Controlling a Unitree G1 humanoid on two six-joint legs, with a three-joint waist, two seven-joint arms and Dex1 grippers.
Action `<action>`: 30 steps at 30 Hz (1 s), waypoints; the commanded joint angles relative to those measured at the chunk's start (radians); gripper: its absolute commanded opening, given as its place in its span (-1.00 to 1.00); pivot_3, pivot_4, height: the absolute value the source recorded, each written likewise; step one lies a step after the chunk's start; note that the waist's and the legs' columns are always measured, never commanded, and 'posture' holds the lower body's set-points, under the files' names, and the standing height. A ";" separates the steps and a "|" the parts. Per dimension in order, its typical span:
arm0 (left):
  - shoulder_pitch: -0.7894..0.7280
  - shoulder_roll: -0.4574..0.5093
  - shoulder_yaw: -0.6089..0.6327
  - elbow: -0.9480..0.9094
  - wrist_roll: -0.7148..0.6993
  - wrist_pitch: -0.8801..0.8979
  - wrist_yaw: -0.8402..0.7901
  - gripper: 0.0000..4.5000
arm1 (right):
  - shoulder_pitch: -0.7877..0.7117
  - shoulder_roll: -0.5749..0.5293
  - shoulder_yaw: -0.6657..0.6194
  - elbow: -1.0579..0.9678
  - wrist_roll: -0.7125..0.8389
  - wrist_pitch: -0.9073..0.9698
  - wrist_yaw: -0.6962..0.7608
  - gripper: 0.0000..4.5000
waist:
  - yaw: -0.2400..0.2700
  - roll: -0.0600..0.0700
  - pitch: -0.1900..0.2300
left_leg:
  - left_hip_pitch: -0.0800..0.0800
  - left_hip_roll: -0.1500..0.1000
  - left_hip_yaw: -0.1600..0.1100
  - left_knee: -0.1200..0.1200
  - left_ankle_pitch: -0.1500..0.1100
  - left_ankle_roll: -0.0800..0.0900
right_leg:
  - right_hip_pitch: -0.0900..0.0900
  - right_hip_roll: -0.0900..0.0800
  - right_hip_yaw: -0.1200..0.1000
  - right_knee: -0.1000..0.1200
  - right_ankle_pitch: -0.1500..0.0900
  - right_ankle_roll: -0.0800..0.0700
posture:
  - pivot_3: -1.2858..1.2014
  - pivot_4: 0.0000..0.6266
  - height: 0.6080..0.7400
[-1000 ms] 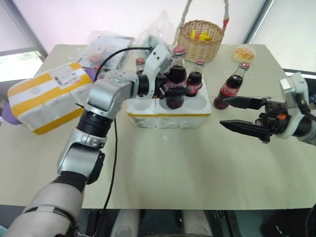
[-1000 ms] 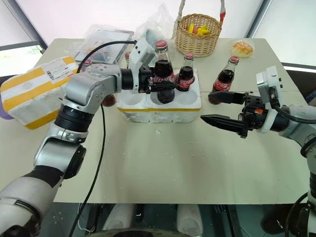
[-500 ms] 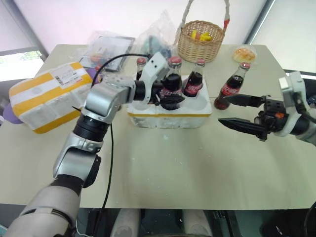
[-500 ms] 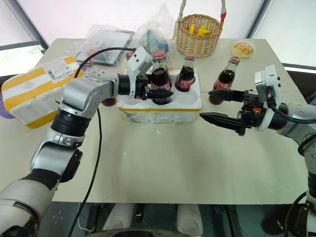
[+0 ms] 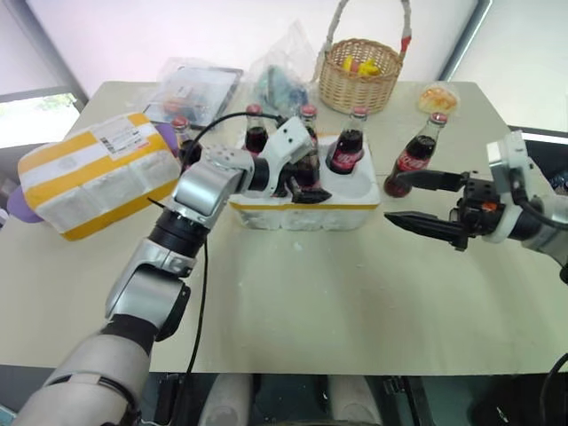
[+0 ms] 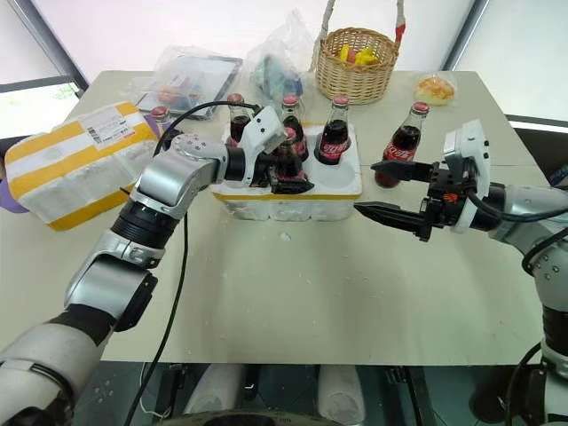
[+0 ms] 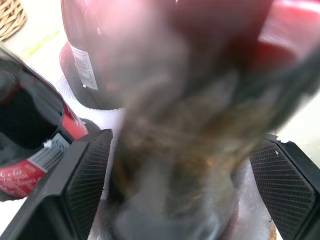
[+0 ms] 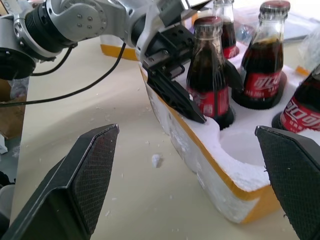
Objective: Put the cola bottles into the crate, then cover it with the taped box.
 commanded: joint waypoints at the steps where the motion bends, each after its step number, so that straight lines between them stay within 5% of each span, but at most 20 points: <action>1: 0.028 0.045 0.089 -0.154 -0.048 0.100 0.024 0.98 | -0.026 0.010 -0.009 0.000 0.006 -0.021 0.000 1.00 | -0.004 0.000 0.000 | 0.000 0.000 0.000 0.000 0.000 0.000 | 0.000 0.000 0.000 0.000 0.000 0.000 | 0.03 -0.52 0.96; 8: 0.128 0.202 0.390 -0.573 -0.318 0.423 0.050 0.98 | -0.022 0.024 0.011 0.013 -0.001 -0.033 0.021 1.00 | -0.003 0.000 0.000 | 0.000 0.001 -0.001 -0.001 0.000 0.000 | -0.001 0.001 0.000 0.000 0.000 0.000 | 0.03 -0.52 0.96; 13: 0.305 0.404 0.585 -0.776 -0.540 0.563 -0.043 0.98 | -0.043 0.030 0.034 0.045 -0.014 -0.046 0.040 1.00 | -0.007 0.000 0.000 | 0.000 0.001 0.000 -0.001 0.000 0.000 | -0.001 0.001 0.000 0.000 0.000 0.000 | 0.03 -0.52 0.96; 18: 0.575 0.575 0.671 -0.810 -0.478 0.465 -0.035 0.98 | -0.058 0.030 0.046 0.069 -0.029 -0.056 0.061 1.00 | -0.002 0.000 0.000 | 0.001 0.001 0.000 -0.001 0.000 0.000 | -0.001 0.001 0.001 0.001 0.000 -0.002 | 0.03 -0.52 0.96; 23: 0.607 0.482 0.692 -0.660 -0.304 0.316 0.251 0.98 | -0.058 0.032 0.045 0.069 -0.033 -0.057 0.069 1.00 | 0.016 0.000 0.000 | 0.001 0.001 0.000 0.001 0.000 0.000 | 0.002 0.000 0.001 -0.002 -0.002 -0.006 | 0.03 -0.52 0.96; 30: 0.534 0.338 0.608 -0.530 -0.228 0.162 0.378 0.98 | -0.075 0.027 0.037 0.064 -0.027 -0.051 0.067 1.00 | 0.025 0.000 0.000 | -0.001 0.000 0.000 0.001 0.000 0.000 | 0.001 0.000 0.001 -0.002 0.001 -0.002 | 0.03 -0.52 0.96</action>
